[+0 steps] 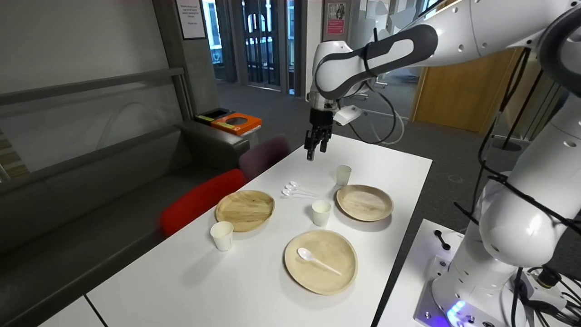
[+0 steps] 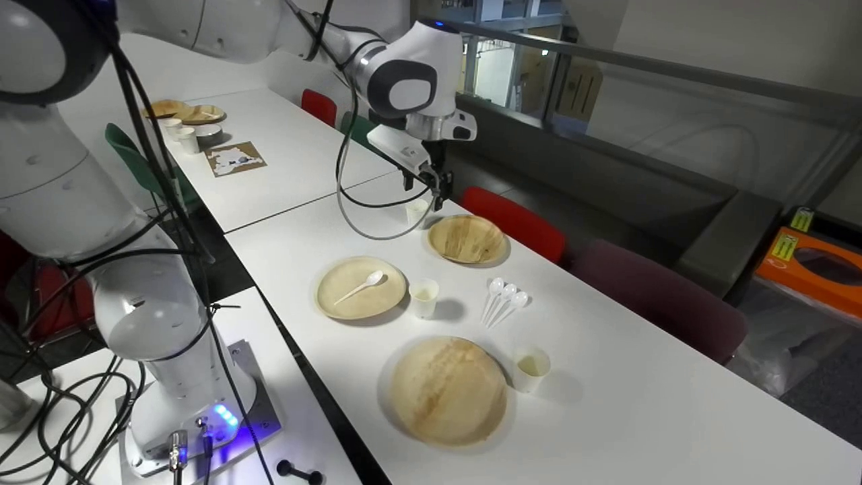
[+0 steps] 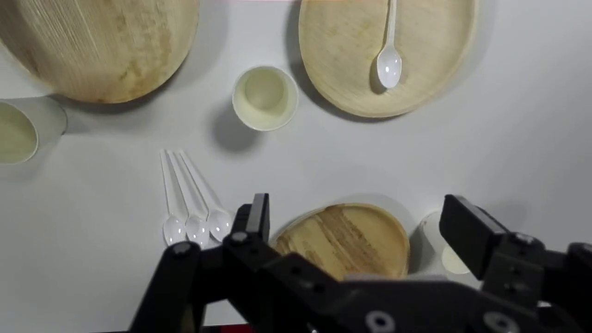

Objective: Put one spoon on the right plate

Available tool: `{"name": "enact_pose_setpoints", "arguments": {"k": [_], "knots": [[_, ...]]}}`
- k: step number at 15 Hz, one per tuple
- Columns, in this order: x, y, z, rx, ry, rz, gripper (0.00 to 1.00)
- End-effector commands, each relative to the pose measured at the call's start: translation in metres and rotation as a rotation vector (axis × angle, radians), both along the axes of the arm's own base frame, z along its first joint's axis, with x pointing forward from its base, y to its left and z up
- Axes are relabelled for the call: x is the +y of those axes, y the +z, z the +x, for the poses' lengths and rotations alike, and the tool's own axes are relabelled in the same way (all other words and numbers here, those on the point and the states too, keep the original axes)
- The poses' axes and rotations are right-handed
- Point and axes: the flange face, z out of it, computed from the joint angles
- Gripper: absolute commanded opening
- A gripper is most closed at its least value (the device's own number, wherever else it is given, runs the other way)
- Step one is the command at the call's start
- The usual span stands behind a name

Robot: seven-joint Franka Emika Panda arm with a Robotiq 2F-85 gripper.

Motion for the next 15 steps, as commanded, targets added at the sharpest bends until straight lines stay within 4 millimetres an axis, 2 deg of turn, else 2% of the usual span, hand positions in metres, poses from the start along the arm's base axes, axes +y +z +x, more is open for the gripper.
{"name": "enact_pose_setpoints", "arguments": {"k": [1,2,5,10,13,15], "knots": [[-0.020,0.008,0.036,0.004,-0.073,0.001,1.00],[-0.009,0.000,0.019,-0.001,-0.034,-0.004,1.00],[-0.010,-0.008,0.025,0.012,-0.038,-0.006,1.00],[-0.007,-0.007,0.025,0.012,-0.032,-0.007,1.00],[-0.012,-0.012,0.043,0.015,-0.065,-0.016,1.00],[-0.028,-0.016,0.060,0.031,-0.107,-0.005,1.00]]}}
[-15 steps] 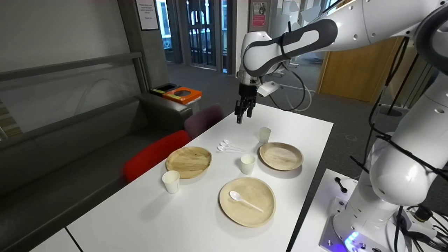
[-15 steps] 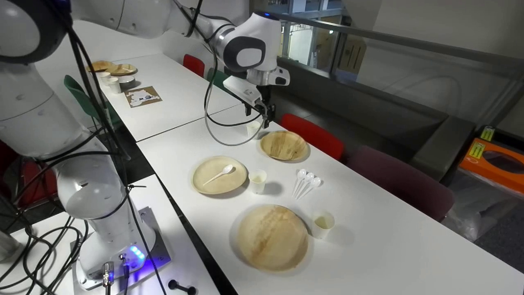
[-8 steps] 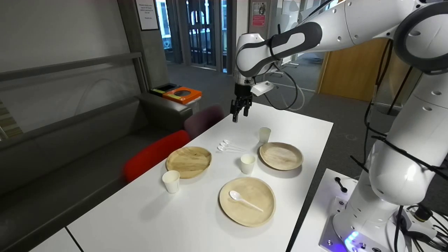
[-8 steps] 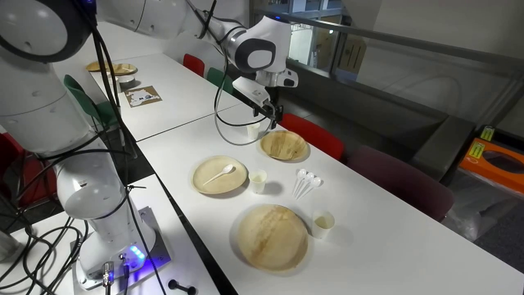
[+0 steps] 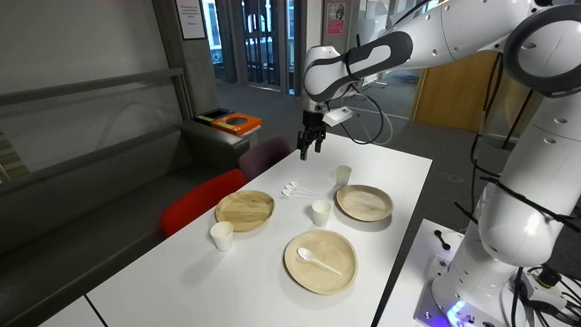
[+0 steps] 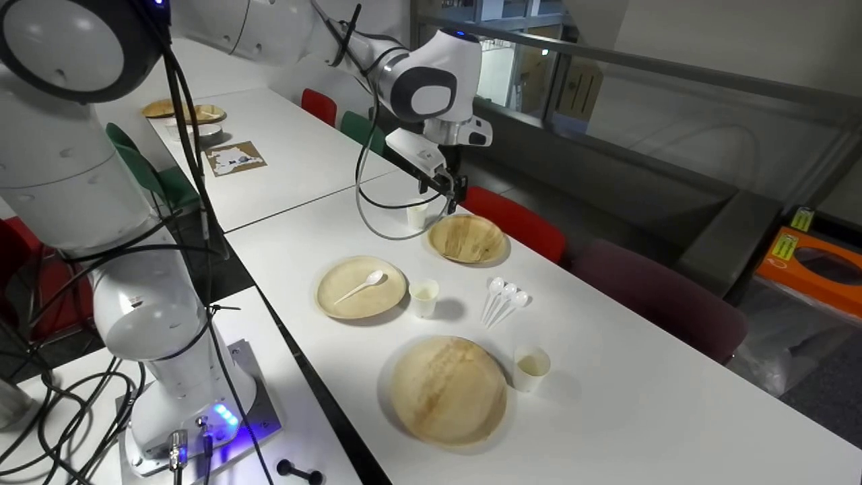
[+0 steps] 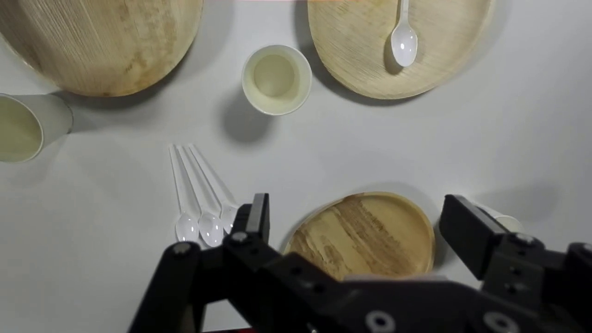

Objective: Put one spoon on the right plate

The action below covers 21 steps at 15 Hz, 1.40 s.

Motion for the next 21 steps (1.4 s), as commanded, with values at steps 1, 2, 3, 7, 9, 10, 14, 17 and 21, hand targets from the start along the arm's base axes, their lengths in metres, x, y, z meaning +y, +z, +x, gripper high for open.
{"name": "enact_pose_setpoints", "arguments": {"k": [1,2,3,7,9,10,14,17,21], "knots": [[-0.031,-0.003,0.039,0.015,-0.081,0.013,1.00],[-0.043,-0.005,0.050,0.017,-0.108,0.017,1.00],[-0.054,-0.007,0.060,0.025,-0.126,0.023,1.00],[-0.105,-0.028,0.106,0.039,-0.208,0.014,1.00],[-0.123,-0.049,0.127,0.054,-0.247,-0.044,1.00],[-0.129,-0.059,0.134,0.068,-0.260,-0.079,1.00],[-0.121,-0.069,0.118,0.063,-0.229,-0.040,1.00],[-0.118,-0.061,0.118,0.052,-0.225,-0.039,1.00],[-0.118,-0.060,0.118,0.050,-0.225,-0.039,1.00]]}}
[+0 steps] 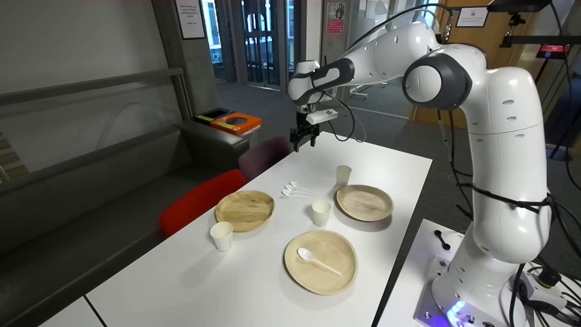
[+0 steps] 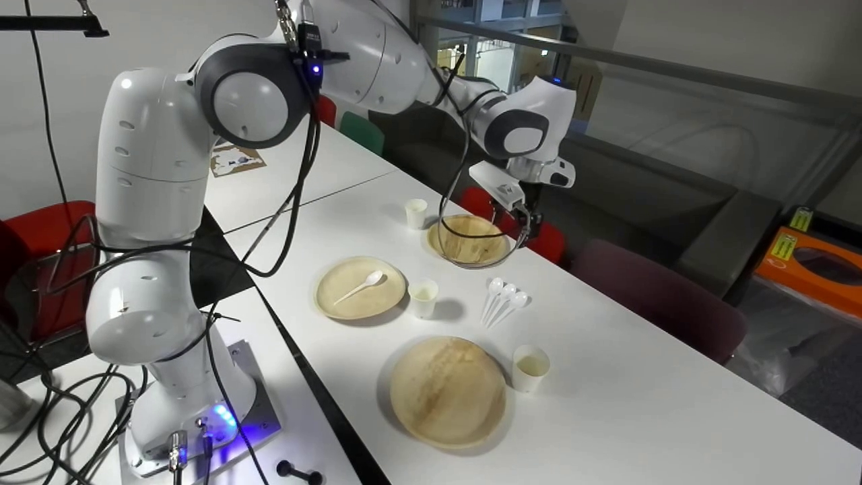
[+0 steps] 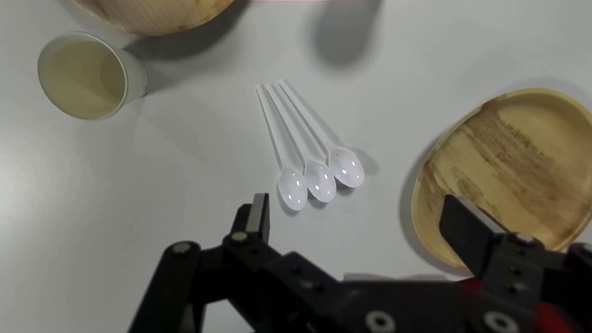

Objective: Put one spoon on the right plate

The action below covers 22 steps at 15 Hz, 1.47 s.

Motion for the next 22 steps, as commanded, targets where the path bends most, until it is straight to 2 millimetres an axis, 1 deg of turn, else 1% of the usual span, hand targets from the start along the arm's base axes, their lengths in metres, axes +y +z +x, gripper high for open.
{"name": "enact_pose_setpoints", "arguments": {"k": [1,2,4,8,10,12,14,16,18,19,22], "knots": [[0.000,0.001,0.000,0.001,0.000,0.000,1.00],[0.001,-0.005,0.003,0.013,0.006,-0.006,1.00],[0.003,-0.024,0.011,0.033,-0.003,-0.029,1.00],[0.006,-0.088,0.030,0.093,-0.003,-0.133,1.00],[0.005,-0.113,0.036,0.116,0.041,-0.182,1.00],[0.004,-0.133,0.041,0.151,0.147,-0.233,1.00],[0.002,-0.144,0.046,0.177,0.242,-0.262,1.00],[0.000,-0.148,0.051,0.183,0.324,-0.263,1.00],[-0.002,-0.148,0.054,0.166,0.336,-0.229,1.00],[0.004,-0.157,0.047,0.177,0.298,-0.245,1.00],[0.003,-0.155,0.051,0.169,0.312,-0.243,1.00]]}}
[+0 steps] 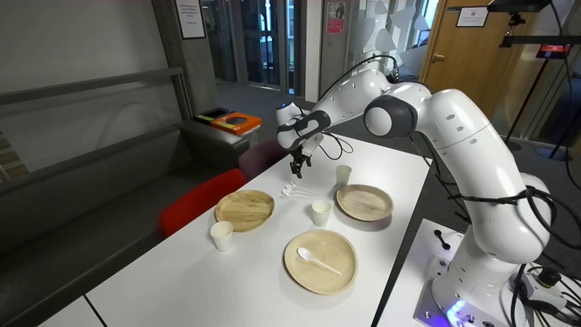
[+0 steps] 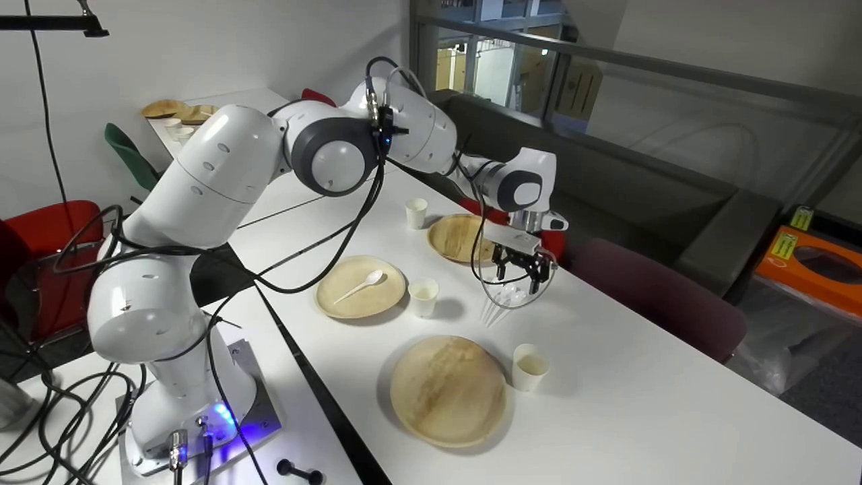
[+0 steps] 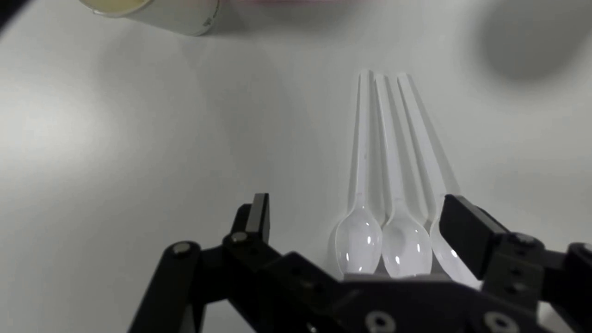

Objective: Put one spoon on the right plate

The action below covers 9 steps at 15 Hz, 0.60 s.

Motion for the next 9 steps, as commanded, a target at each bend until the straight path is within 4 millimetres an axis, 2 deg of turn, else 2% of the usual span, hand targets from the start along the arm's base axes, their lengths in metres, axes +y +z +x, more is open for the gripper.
{"name": "enact_pose_setpoints", "arguments": {"k": [1,4,9], "knots": [[0.000,0.000,0.000,0.001,0.000,0.000,1.00],[0.000,-0.001,0.001,-0.002,-0.004,0.003,1.00],[-0.007,-0.017,0.001,0.009,-0.059,0.031,1.00]]}}
